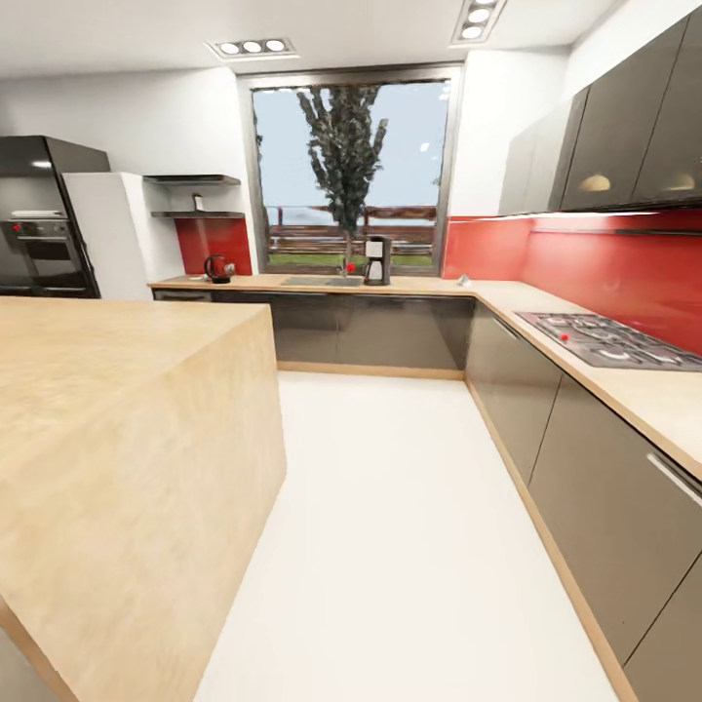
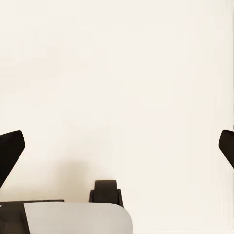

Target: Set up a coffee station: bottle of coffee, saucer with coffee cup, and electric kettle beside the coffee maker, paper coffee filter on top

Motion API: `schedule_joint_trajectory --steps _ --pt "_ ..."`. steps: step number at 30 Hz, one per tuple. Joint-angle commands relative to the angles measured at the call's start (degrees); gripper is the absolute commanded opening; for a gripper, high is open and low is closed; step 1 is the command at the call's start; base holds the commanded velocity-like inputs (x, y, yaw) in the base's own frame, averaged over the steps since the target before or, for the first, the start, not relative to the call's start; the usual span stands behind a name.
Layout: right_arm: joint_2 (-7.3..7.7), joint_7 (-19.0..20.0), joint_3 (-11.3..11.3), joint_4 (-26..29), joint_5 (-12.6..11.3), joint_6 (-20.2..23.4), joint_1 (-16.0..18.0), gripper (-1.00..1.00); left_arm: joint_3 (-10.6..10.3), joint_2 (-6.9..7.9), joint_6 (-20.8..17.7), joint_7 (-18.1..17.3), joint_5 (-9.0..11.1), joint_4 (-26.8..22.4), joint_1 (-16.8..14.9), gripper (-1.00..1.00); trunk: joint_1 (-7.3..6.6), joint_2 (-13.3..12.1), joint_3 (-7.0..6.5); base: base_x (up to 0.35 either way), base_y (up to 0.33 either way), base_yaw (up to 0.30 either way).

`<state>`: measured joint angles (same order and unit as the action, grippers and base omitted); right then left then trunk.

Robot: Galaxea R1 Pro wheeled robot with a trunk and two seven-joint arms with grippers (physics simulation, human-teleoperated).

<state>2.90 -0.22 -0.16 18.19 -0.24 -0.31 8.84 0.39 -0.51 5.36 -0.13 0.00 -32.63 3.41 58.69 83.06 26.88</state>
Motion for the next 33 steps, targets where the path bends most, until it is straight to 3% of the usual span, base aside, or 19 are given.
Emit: schedule_joint_trajectory --steps 1,16,33 --pt "0.00 0.0 0.0 0.0 0.0 0.0 0.0 1.00 0.0 -0.01 0.1 0.0 0.0 -0.1 0.0 1.00 0.03 0.0 0.05 0.311 -0.118 -0.079" --pt "0.00 0.0 0.0 0.0 0.0 0.0 0.0 1.00 0.1 -0.01 0.1 0.0 -0.1 -0.1 0.0 1.00 0.03 0.0 0.05 0.293 -0.173 -0.210" --pt "0.00 0.0 0.0 0.0 0.2 -0.1 0.0 1.00 0.1 -0.01 0.1 0.0 -0.1 -0.1 0.0 1.00 0.03 0.0 0.05 0.310 -0.082 -0.019"
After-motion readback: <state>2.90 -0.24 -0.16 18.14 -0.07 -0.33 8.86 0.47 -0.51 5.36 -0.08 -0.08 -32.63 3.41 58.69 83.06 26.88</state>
